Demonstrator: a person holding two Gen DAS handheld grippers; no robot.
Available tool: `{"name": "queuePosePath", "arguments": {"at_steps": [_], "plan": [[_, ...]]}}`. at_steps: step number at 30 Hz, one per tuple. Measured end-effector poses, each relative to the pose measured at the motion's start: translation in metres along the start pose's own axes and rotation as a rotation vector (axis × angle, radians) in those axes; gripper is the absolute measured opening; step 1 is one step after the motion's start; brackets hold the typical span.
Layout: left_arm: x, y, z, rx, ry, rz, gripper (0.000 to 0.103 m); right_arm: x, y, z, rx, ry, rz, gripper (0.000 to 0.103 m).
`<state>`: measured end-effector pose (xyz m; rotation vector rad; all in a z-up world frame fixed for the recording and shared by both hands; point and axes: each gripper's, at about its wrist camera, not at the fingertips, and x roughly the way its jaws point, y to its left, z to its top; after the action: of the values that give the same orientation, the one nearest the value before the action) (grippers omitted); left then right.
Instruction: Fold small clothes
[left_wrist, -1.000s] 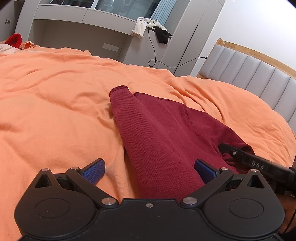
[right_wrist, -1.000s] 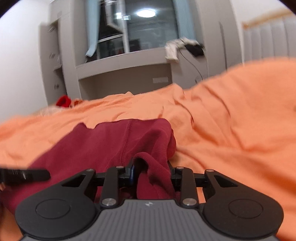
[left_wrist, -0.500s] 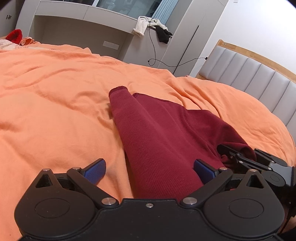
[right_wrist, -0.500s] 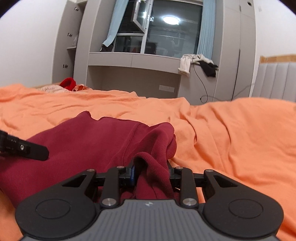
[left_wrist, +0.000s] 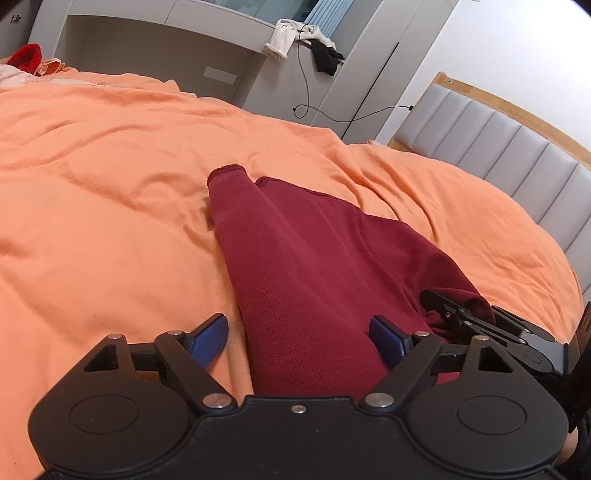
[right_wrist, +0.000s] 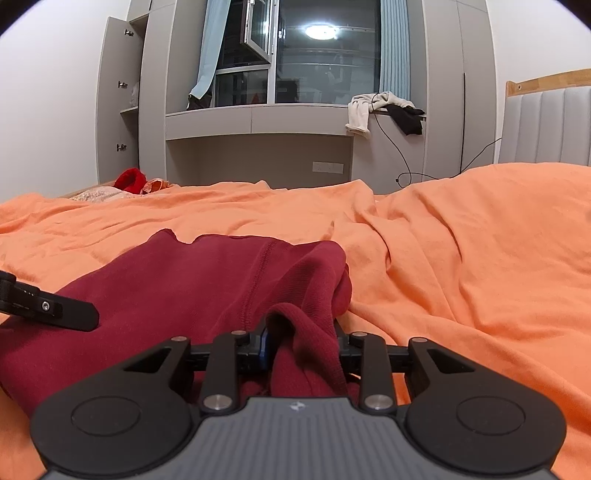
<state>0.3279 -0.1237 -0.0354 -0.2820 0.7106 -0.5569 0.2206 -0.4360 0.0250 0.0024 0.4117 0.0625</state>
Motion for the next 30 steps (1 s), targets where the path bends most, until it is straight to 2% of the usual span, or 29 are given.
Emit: {"name": "queuePosePath", "arguments": {"at_steps": [4,9,11,13,17,19,23,30], "plan": [[0.002,-0.002,0.001,-0.003,0.006,0.014,0.085,0.0,0.0,0.0,0.004,0.0,-0.001,0.033],[0.002,-0.004,0.001,0.006,-0.003,0.016,0.079,0.0,0.0,0.001,0.006,0.001,-0.002,0.033],[0.0,-0.004,0.0,0.01,-0.009,0.001,0.064,-0.002,0.001,0.002,0.015,-0.004,-0.005,0.03],[-0.001,-0.006,0.0,0.02,-0.018,-0.014,0.054,-0.003,0.004,0.004,0.015,-0.016,-0.015,0.028],[-0.004,-0.009,0.001,0.036,-0.045,0.003,0.036,-0.009,0.01,0.01,0.01,-0.05,-0.021,0.024],[-0.009,-0.008,0.004,0.03,-0.071,-0.003,0.032,-0.013,0.015,0.015,-0.008,-0.077,-0.018,0.023],[-0.02,-0.012,0.013,0.076,-0.123,0.014,0.028,-0.021,0.028,0.023,-0.059,-0.147,-0.006,0.022],[-0.052,-0.014,0.024,0.204,-0.278,0.125,0.025,-0.015,0.066,0.033,-0.154,-0.235,0.019,0.022]]}}
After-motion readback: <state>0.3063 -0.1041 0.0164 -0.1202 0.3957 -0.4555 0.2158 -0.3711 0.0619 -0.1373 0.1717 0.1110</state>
